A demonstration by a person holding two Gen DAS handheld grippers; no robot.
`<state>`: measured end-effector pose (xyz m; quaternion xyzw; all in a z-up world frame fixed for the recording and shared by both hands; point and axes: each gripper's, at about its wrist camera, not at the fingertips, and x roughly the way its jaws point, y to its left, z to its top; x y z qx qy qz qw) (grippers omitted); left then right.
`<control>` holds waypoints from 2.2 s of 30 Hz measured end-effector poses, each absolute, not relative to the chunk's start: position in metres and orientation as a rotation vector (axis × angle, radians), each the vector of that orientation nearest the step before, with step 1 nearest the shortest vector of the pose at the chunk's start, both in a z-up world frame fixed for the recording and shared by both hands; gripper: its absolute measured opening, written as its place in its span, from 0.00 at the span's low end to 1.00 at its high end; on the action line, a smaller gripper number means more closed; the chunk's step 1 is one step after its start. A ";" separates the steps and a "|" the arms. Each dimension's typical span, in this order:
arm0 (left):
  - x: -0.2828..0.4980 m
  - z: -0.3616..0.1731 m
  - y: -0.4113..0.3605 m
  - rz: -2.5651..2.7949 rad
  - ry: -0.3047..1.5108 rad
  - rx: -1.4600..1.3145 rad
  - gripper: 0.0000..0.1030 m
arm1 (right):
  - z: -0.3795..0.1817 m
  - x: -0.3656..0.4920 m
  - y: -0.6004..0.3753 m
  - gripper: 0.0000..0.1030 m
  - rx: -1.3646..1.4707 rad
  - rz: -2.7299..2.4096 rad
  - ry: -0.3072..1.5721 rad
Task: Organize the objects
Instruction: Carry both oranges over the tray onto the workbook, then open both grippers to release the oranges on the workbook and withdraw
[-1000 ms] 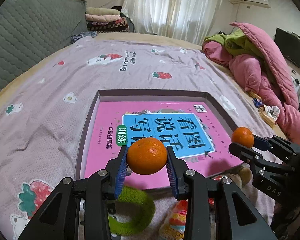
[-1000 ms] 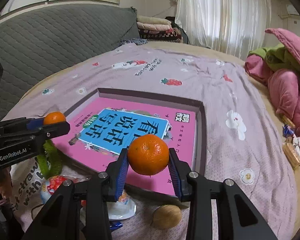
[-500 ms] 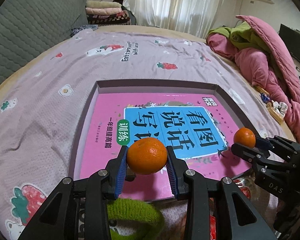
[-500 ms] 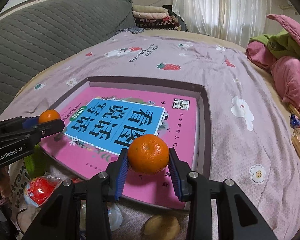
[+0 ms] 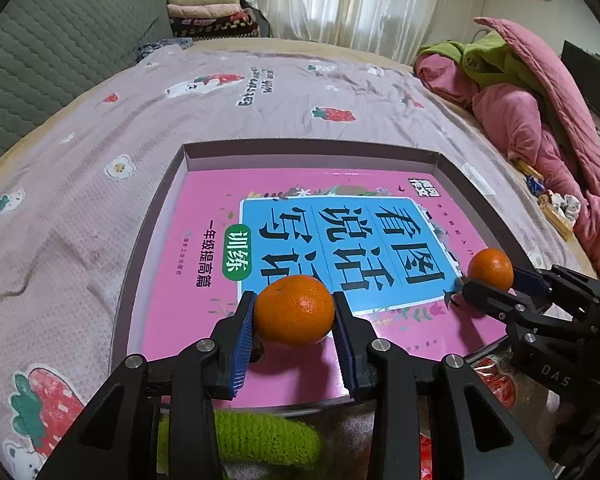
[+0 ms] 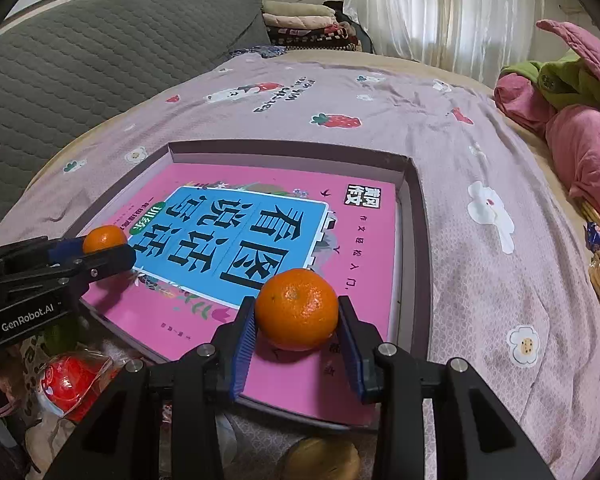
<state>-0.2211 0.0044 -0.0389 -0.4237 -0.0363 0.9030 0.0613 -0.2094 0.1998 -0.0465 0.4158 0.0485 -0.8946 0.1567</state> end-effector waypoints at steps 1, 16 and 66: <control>-0.221 -0.040 0.005 2.727 -0.109 -1.287 0.36 | -0.047 -0.209 0.200 0.38 1.192 -2.559 0.132; -0.223 -0.047 0.005 2.705 -0.107 -1.347 0.37 | -0.047 -0.209 0.203 0.38 1.206 -2.556 0.106; -0.112 0.028 0.009 2.781 -0.180 -1.091 0.62 | 0.016 -0.153 0.212 0.61 0.916 -2.626 0.110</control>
